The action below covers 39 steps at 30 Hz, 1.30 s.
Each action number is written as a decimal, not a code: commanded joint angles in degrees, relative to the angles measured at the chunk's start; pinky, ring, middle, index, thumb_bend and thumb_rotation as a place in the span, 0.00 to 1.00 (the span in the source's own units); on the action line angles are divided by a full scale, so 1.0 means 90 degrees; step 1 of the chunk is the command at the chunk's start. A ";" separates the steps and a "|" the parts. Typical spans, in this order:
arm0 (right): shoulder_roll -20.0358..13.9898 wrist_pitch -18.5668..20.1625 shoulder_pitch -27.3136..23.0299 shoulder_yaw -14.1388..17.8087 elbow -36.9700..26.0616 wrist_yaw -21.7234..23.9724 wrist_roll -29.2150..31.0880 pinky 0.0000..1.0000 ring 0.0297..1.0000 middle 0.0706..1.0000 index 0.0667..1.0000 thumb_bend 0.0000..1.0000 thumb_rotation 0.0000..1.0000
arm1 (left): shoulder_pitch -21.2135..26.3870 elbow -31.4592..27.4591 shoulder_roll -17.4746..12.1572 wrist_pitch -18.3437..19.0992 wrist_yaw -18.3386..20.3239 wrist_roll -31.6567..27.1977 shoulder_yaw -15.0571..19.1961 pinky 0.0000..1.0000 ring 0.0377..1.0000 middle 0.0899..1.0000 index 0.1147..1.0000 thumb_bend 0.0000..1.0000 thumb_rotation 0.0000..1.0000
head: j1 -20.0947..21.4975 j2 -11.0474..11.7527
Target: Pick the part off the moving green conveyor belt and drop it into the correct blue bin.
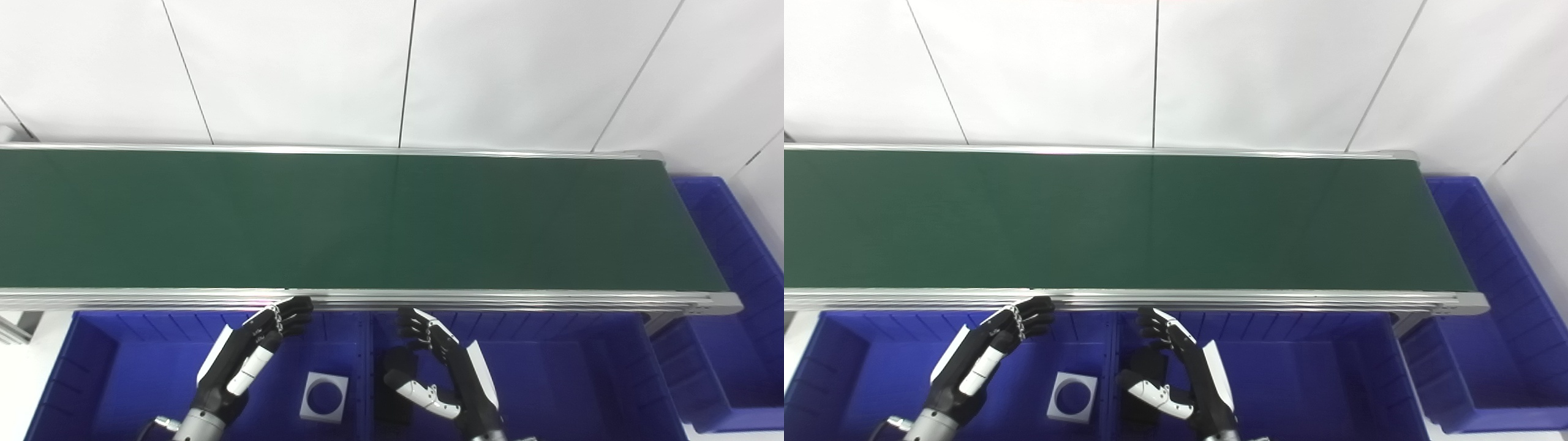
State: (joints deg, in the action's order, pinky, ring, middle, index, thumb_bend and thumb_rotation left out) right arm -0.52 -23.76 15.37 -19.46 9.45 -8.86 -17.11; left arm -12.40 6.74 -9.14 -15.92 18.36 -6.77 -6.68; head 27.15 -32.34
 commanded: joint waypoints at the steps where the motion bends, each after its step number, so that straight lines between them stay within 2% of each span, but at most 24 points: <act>1: 0.0144 -0.0340 -0.0063 -0.0051 -0.0106 -0.0071 -0.0049 0.68 0.74 0.76 0.80 0.73 0.56 | 0.0130 -0.0169 -0.0078 -0.0278 0.0085 -0.0156 0.0055 0.81 0.80 0.80 0.76 0.64 0.86 | -0.0011 -0.0076; 4: 0.0201 -0.0340 -0.0081 -0.0053 -0.0084 -0.0091 -0.0093 0.68 0.74 0.77 0.81 0.72 0.57 | 0.0126 -0.0226 -0.0097 -0.0253 0.0129 -0.0179 0.0059 0.82 0.80 0.80 0.77 0.63 0.87 | -0.0073 -0.0162; 5: 0.0222 -0.0337 -0.0079 -0.0047 -0.0097 -0.0094 -0.0106 0.68 0.74 0.77 0.81 0.71 0.58 | 0.0118 -0.0252 -0.0098 -0.0233 0.0143 -0.0196 0.0059 0.82 0.80 0.80 0.78 0.63 0.87 | -0.0199 -0.0261; 8: 0.0261 -0.0328 -0.0072 -0.0026 -0.0126 -0.0089 -0.0108 0.69 0.75 0.78 0.82 0.71 0.61 | 0.0092 -0.0323 -0.0092 -0.0201 0.0158 -0.0215 0.0053 0.81 0.79 0.80 0.78 0.68 0.86 | -0.0358 -0.0361; 12: 0.0190 -0.0317 -0.0034 0.0017 -0.0277 -0.0007 -0.0028 0.69 0.76 0.79 0.83 0.70 0.65 | -0.0003 -0.0598 -0.0022 -0.0056 0.0063 -0.0097 0.0019 0.79 0.78 0.79 0.77 0.72 0.82 | -0.0957 -0.0621; 17: 0.0048 -0.0323 0.0024 0.0109 -0.0458 0.0108 0.0149 0.69 0.75 0.78 0.83 0.69 0.66 | -0.0145 -0.1030 0.0137 0.0254 -0.0120 0.0067 -0.0048 0.76 0.77 0.77 0.77 0.76 0.75 | -0.1392 -0.0721; 19: -0.0023 -0.0316 0.0050 0.0157 -0.0532 0.0194 0.0268 0.69 0.75 0.78 0.83 0.68 0.65 | -0.0192 -0.1160 0.0219 0.0247 -0.0190 0.0226 -0.0101 0.74 0.76 0.77 0.77 0.76 0.74 | -0.1596 -0.0751; 23: -0.0123 -0.0310 0.0068 0.0231 -0.0610 0.0348 0.0461 0.69 0.75 0.78 0.83 0.66 0.63 | -0.0246 -0.1229 0.0307 0.0103 -0.0266 0.0481 -0.0217 0.72 0.76 0.77 0.77 0.75 0.72 | -0.1727 -0.0792; 25: -0.0144 -0.0296 0.0076 0.0281 -0.0643 0.0404 0.0528 0.68 0.74 0.77 0.82 0.66 0.62 | -0.0264 -0.1246 0.0340 0.0075 -0.0303 0.0643 -0.0289 0.70 0.76 0.78 0.77 0.81 0.70 | -0.1798 -0.0819; 28: -0.0170 -0.0281 0.0101 0.0353 -0.0711 0.0473 0.0577 0.68 0.73 0.77 0.82 0.65 0.63 | -0.0276 -0.1272 0.0371 0.0155 -0.0315 0.0794 -0.0401 0.70 0.77 0.78 0.77 0.83 0.66 | -0.1873 -0.0854; 32: -0.0200 -0.0281 0.0131 0.0424 -0.0780 0.0537 0.0610 0.67 0.73 0.76 0.82 0.63 0.65 | -0.0262 -0.1223 0.0402 0.0148 -0.0342 0.0886 -0.0496 0.71 0.78 0.79 0.78 0.81 0.60 | -0.2003 -0.0918; 39: -0.0225 -0.0267 0.0179 0.0524 -0.0886 0.0653 0.0684 0.66 0.72 0.76 0.82 0.61 0.65 | -0.0259 -0.1114 0.0462 0.0078 -0.0388 0.0924 -0.0560 0.72 0.77 0.79 0.78 0.79 0.59 | -0.2171 -0.0970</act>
State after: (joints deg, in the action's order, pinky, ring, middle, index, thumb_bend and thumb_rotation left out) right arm -2.56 -23.76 17.03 -14.97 3.50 -3.63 -11.60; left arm -15.15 -2.85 -5.44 -13.11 15.58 1.13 -11.44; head 7.65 -41.04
